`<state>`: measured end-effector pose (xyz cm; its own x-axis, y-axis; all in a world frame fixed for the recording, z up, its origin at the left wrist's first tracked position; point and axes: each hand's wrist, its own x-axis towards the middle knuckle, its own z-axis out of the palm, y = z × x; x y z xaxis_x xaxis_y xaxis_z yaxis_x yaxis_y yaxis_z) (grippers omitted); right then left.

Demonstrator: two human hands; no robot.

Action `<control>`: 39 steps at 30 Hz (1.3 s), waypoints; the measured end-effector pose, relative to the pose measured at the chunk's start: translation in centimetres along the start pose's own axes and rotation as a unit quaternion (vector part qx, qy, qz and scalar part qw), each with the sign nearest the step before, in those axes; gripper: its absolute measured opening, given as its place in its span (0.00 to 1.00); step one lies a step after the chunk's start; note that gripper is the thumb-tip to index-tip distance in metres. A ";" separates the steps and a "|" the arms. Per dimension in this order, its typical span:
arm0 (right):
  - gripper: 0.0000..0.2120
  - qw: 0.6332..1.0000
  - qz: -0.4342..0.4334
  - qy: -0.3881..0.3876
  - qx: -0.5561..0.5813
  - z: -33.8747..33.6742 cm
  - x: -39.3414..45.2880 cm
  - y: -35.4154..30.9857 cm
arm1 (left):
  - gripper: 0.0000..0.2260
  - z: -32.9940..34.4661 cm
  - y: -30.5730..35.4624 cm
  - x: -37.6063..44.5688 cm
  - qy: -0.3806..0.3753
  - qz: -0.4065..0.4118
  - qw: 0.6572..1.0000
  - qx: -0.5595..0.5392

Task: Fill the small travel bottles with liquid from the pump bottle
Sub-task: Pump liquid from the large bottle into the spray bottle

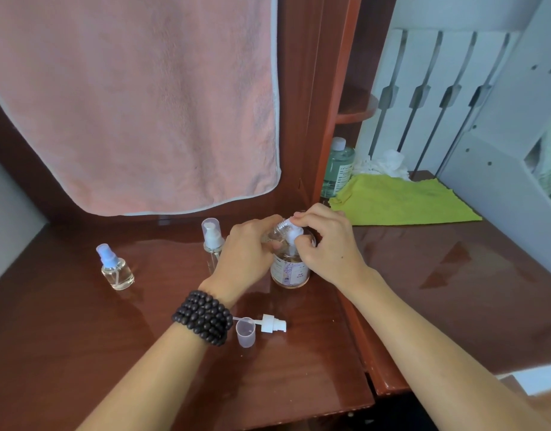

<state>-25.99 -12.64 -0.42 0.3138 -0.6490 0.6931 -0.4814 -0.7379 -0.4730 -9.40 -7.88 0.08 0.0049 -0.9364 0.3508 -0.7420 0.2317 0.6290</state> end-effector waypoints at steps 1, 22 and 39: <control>0.19 1.000 -0.001 0.000 0.002 0.0 0.1 -0.2 | 0.18 -0.3 0.0 0.0 -0.004 0.000 1.000 -0.001; 0.18 1.000 -0.009 0.007 -0.003 -0.3 -0.2 -0.5 | 0.16 -0.7 0.0 0.4 -0.009 0.000 1.000 -0.005; 0.17 0.999 -0.032 0.008 -0.040 0.3 -0.2 0.2 | 0.17 -0.2 -0.5 0.3 -0.003 0.001 1.000 -0.009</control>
<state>-25.88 -12.73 -0.81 0.3328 -0.5968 0.7301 -0.5242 -0.7606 -0.3829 -8.90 -8.22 0.05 -0.0006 -0.9379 0.3470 -0.7295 0.2377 0.6413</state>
